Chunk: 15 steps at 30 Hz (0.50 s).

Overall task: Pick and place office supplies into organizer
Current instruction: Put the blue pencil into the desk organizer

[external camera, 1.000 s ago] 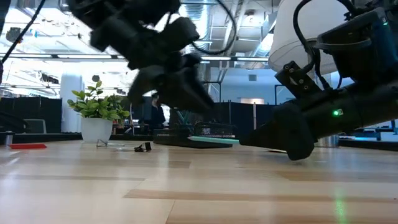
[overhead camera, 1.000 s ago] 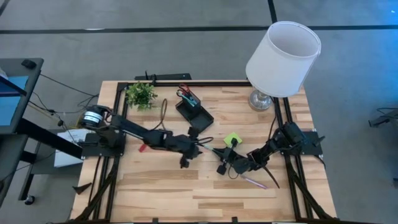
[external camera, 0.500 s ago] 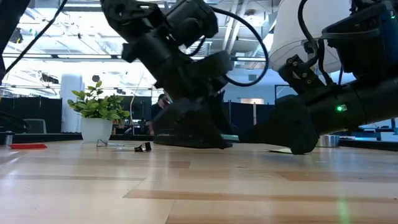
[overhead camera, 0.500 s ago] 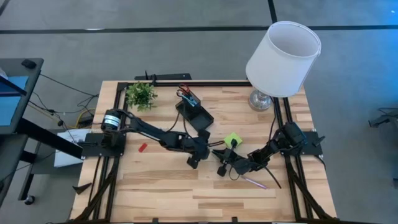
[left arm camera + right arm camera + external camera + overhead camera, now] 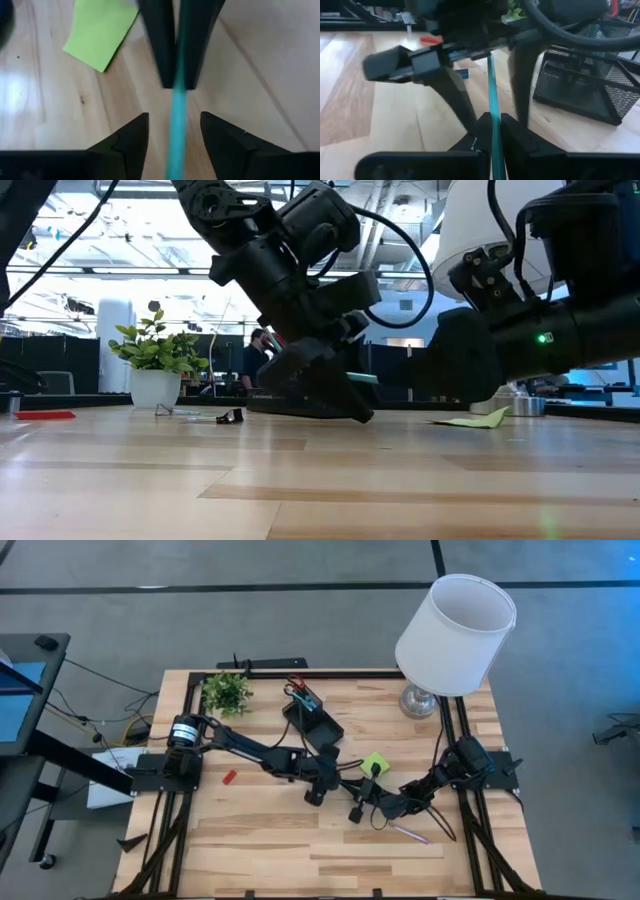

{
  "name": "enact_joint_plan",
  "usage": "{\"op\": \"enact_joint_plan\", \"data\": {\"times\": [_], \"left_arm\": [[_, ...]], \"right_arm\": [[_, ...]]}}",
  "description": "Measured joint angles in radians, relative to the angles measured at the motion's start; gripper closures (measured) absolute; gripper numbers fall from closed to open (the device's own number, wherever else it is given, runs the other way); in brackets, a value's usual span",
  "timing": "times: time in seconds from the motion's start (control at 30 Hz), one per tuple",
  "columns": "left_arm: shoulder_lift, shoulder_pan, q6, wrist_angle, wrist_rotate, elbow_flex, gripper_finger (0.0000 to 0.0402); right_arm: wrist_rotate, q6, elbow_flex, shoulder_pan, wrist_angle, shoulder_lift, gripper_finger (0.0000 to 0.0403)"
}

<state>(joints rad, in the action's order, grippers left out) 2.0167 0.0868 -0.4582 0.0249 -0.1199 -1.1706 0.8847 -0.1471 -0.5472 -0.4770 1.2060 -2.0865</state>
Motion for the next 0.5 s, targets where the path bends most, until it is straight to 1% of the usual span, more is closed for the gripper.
{"op": "enact_joint_plan", "data": {"times": [0.07,0.2,0.3,0.43,0.5], "left_arm": [[0.0,0.0,0.015,0.008,0.001,0.0,0.0248],[0.0,0.0,0.05,0.008,0.002,0.0,0.0299],[0.0,0.0,0.058,0.009,0.002,0.0,0.0339],[-0.001,0.004,0.059,0.011,0.003,0.0,0.0386],[-0.001,0.005,0.063,0.008,0.003,0.0,0.0396]], "right_arm": [[0.0,0.0,0.0,0.0,-0.001,0.0,0.0375],[0.0,0.002,0.0,0.0,-0.001,0.0,0.0391],[0.0,0.007,0.0,0.0,-0.001,0.0,0.0393],[-0.002,0.009,0.0,0.0,-0.001,0.0,0.0376],[-0.004,0.009,0.0,0.0,-0.001,0.0,0.0372]]}}
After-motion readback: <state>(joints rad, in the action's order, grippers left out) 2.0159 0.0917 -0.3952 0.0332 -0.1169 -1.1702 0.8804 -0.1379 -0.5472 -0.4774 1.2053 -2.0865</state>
